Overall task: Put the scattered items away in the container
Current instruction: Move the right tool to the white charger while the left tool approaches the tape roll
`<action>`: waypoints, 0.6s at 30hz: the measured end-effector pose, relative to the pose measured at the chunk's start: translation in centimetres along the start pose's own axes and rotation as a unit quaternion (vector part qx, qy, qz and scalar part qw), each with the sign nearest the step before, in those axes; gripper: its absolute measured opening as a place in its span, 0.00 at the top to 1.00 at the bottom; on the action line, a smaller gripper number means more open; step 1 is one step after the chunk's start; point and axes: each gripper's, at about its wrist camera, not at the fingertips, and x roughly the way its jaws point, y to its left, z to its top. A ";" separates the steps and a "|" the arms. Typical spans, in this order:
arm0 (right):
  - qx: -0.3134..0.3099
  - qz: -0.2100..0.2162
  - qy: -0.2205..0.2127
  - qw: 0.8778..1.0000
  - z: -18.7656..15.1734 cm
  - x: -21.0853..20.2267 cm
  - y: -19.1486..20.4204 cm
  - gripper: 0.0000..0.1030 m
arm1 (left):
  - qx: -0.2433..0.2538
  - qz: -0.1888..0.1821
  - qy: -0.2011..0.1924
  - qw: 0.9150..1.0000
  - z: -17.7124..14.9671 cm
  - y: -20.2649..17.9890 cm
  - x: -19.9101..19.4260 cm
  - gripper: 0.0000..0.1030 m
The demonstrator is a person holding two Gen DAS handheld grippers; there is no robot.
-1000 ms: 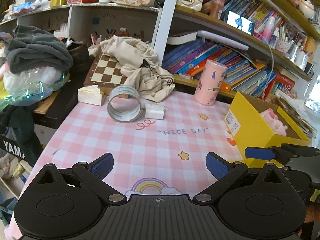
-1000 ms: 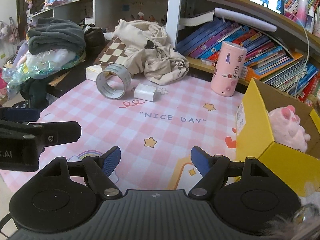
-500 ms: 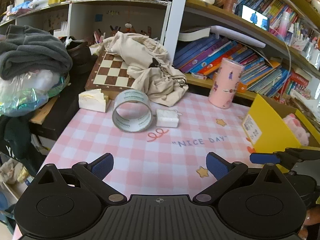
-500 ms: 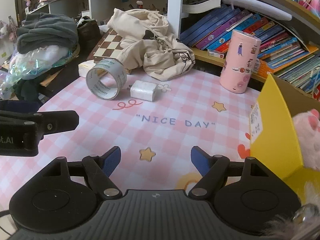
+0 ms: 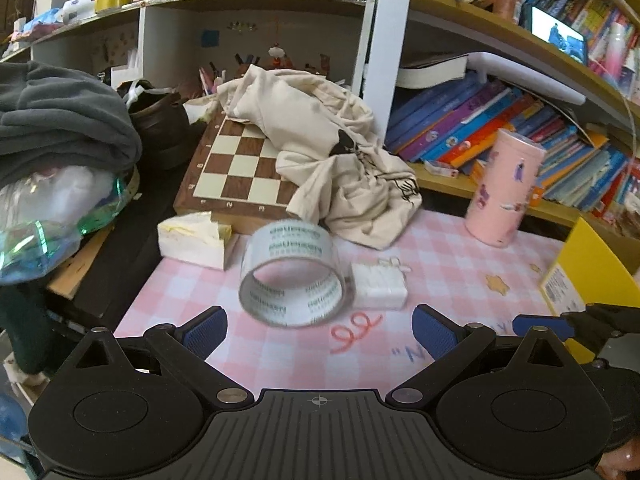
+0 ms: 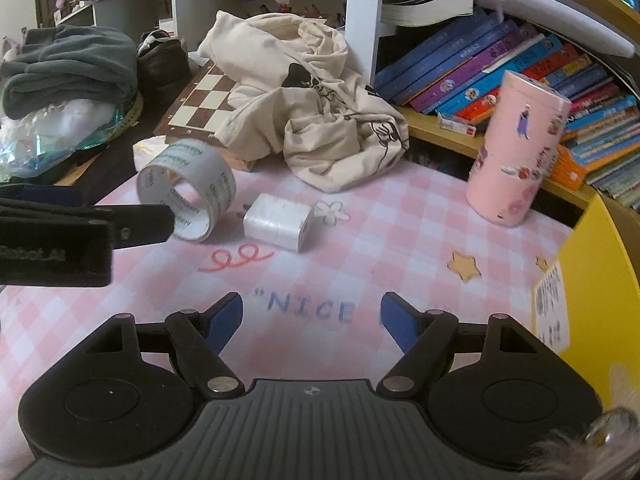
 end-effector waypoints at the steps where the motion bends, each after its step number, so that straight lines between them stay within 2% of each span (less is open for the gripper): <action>1: 0.000 0.001 0.000 1.000 0.3 0.4 -0.1 0.27 | 0.001 0.002 0.000 1.000 0.2 0.0 0.4 0.03; 15: 0.014 0.037 0.012 0.999 2.5 5.7 0.3 0.28 | 0.031 0.026 -0.002 0.999 1.7 -0.4 6.0 0.03; 18: 0.014 0.043 0.013 0.999 2.8 6.3 0.6 0.28 | 0.025 0.031 -0.005 0.999 1.8 0.2 6.7 0.03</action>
